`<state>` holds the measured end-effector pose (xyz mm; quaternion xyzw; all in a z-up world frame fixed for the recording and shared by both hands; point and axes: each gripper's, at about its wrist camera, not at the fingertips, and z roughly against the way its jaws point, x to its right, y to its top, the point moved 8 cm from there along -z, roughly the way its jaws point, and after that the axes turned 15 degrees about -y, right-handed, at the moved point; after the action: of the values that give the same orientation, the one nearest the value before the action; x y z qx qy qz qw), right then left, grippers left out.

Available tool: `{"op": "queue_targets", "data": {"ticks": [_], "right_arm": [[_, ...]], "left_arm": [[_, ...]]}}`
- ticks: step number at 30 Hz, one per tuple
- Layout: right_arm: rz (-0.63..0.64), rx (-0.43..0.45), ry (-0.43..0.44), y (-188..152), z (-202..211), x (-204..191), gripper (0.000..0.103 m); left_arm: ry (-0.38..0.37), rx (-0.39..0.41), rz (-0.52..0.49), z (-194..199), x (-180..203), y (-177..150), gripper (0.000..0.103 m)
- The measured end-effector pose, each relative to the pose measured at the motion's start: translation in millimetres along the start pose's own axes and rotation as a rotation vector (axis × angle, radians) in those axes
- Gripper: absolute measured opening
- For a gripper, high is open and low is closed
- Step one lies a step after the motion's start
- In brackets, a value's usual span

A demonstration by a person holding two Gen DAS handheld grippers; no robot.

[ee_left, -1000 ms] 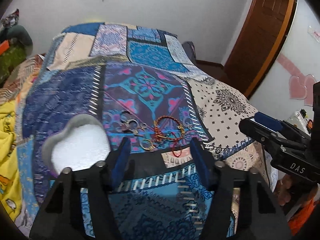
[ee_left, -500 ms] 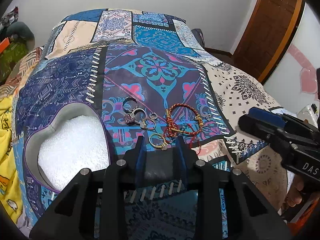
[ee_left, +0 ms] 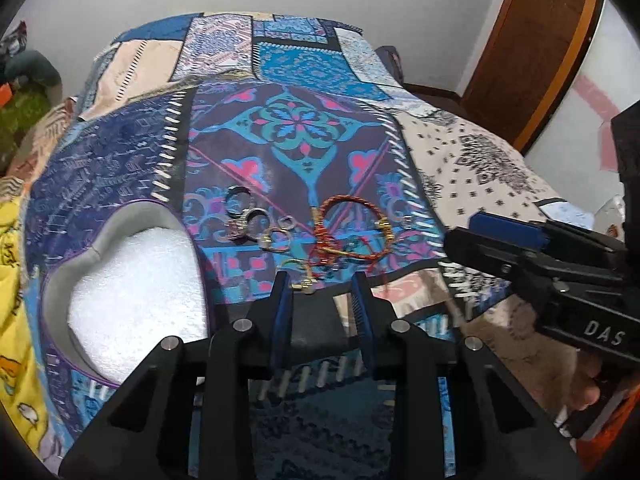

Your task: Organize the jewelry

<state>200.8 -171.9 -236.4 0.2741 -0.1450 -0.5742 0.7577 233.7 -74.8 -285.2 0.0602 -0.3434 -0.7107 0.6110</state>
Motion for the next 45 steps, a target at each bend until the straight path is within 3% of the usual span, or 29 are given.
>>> {"op": "queue_targets", "data": {"ticks": [8, 13, 15, 24, 31, 33, 38, 45], "right_arm": [[-0.004, -0.016, -0.006, -0.4, -5.6, 3.3, 0.039], [0.010, -0.022, -0.027, 0.8, -13.7, 4.5, 0.037], [0.025, -0.035, -0.030, 1.3, -19.0, 4.6, 0.030], [0.066, -0.074, -0.044, 4.4, -35.5, 5.7, 0.027], [0.085, -0.096, -0.058, 1.2, -45.2, 5.6, 0.017], [0.082, -0.095, -0.068, 1.8, -46.8, 6.5, 0.011], [0.089, -0.087, -0.081, 2.4, -47.8, 4.8, 0.009], [0.071, -0.054, -0.083, 7.2, -37.1, 5.2, 0.009]], "left_arm": [[0.067, 0.008, 0.003, 12.4, -28.1, 5.8, 0.031], [-0.024, -0.008, 0.025, 13.2, -22.2, 4.7, 0.031], [-0.031, -0.008, 0.013, 10.8, -15.0, 3.1, 0.031], [0.056, -0.010, -0.041, -1.6, -8.8, 2.8, 0.031], [0.059, -0.054, -0.106, -13.4, -4.8, 4.0, 0.031], [0.065, -0.064, -0.120, -16.3, -5.1, 5.2, 0.025], [0.061, -0.056, -0.097, -13.8, -12.7, 8.4, 0.007], [0.024, -0.017, -0.044, 0.3, -15.5, 7.9, 0.006]]}}
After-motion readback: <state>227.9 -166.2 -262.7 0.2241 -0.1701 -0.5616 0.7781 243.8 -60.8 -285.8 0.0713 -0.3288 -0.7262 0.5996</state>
